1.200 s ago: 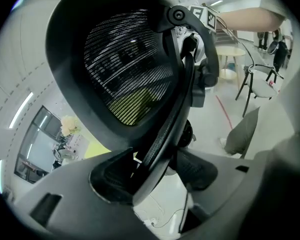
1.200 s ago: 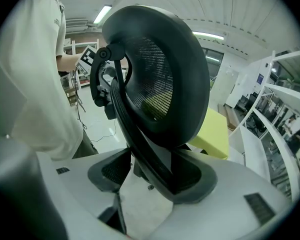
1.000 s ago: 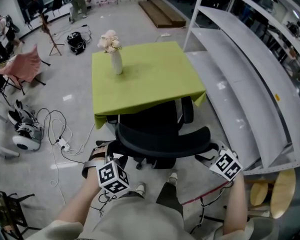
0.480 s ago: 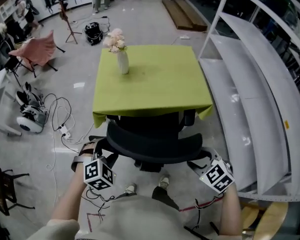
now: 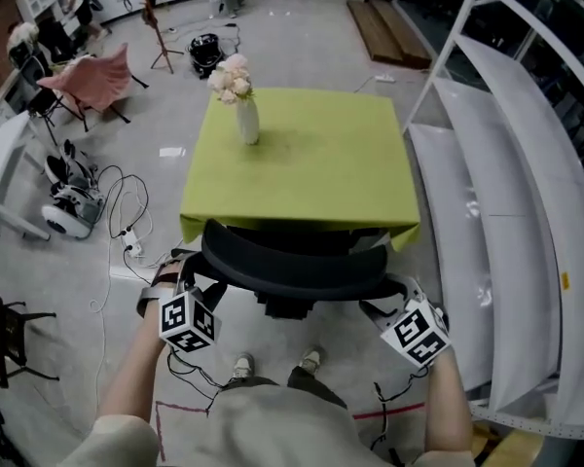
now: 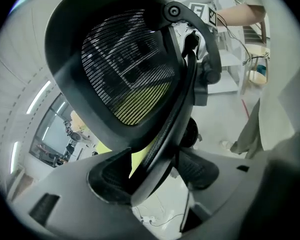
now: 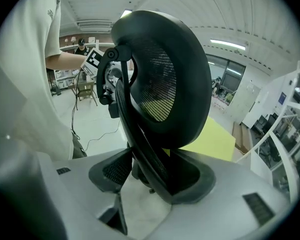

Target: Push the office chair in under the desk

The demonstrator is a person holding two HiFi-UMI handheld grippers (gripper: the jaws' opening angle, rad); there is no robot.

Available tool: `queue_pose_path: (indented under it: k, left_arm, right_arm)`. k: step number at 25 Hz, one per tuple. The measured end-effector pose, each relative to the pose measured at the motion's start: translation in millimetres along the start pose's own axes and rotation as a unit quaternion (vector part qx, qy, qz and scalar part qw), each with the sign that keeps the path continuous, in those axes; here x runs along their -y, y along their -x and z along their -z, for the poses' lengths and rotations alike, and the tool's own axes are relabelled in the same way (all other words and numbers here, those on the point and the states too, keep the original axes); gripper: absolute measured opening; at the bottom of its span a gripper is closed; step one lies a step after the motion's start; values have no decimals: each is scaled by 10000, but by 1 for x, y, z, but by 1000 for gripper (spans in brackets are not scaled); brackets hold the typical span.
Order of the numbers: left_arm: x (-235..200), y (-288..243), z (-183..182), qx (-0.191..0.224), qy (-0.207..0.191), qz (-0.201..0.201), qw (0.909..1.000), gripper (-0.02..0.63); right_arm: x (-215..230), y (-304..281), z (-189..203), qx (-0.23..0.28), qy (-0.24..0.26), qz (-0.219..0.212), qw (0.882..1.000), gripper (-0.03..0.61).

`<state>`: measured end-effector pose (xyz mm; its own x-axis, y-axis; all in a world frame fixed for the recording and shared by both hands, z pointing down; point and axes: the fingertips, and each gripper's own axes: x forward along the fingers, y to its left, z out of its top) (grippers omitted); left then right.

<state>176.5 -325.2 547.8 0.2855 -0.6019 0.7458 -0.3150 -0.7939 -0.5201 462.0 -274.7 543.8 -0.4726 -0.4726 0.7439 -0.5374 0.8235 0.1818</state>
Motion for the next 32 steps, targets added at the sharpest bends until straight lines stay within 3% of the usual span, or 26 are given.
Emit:
queue_pose_path:
  k: [13, 32]
  left_arm:
    - [-27, -27, -23, -56, 226, -239, 9994, 282]
    - [-70, -56, -18, -154, 388, -539, 9977, 304]
  right_arm:
    - [64, -18, -8, 83, 255, -125, 9996, 250]
    - [100, -45, -30, 333, 463, 54, 9984, 253]
